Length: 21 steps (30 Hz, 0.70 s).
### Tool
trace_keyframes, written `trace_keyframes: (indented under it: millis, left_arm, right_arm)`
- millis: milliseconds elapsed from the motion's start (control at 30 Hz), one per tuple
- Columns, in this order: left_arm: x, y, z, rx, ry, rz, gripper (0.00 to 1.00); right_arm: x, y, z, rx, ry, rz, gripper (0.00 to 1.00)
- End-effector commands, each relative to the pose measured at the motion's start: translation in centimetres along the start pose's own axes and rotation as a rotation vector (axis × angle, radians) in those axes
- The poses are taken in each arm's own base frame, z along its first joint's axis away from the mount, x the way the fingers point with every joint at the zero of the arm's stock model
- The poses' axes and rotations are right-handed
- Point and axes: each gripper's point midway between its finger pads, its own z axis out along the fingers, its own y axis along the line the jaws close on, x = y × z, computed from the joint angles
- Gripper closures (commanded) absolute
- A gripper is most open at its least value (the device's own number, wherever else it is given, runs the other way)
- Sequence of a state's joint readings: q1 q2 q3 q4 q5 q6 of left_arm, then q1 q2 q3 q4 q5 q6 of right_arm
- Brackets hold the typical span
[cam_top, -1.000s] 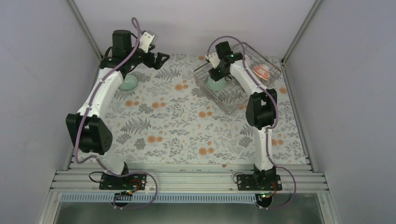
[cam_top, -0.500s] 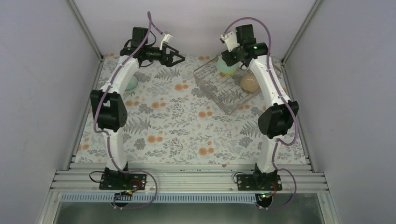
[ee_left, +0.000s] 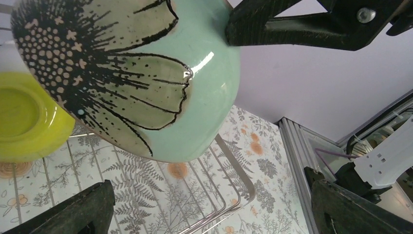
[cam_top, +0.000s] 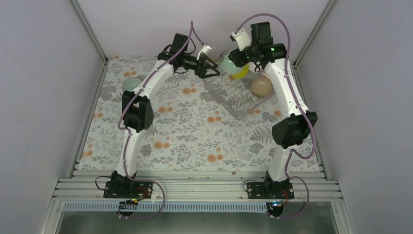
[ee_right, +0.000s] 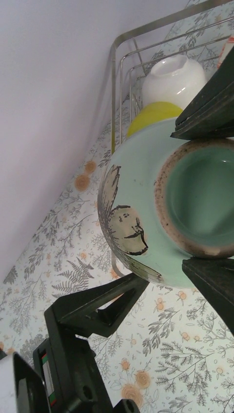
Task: Unload the bowls from the dish rack
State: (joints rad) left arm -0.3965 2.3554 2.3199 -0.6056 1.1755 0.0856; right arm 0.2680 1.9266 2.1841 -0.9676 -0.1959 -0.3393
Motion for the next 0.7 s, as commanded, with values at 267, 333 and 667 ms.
trace_keyframes:
  millis: [267,333,667]
  left_arm:
    - [-1.8,-0.8,-0.4,0.056,-0.033,0.041,0.0]
    - [-1.7,-0.4,-0.2,0.067,-0.037,0.035,0.0]
    - [-2.0,-1.0,0.3,0.122,-0.046,0.029,0.01]
  right_arm:
    - [-4.2,2.2,-3.8,-0.097,-0.159,0.004,0.67]
    - [-4.4,2.4,-4.1,-0.109,-0.167,0.004,0.68]
    - [-4.4,3.3,-3.3,-0.159,-0.164,0.011,0.67]
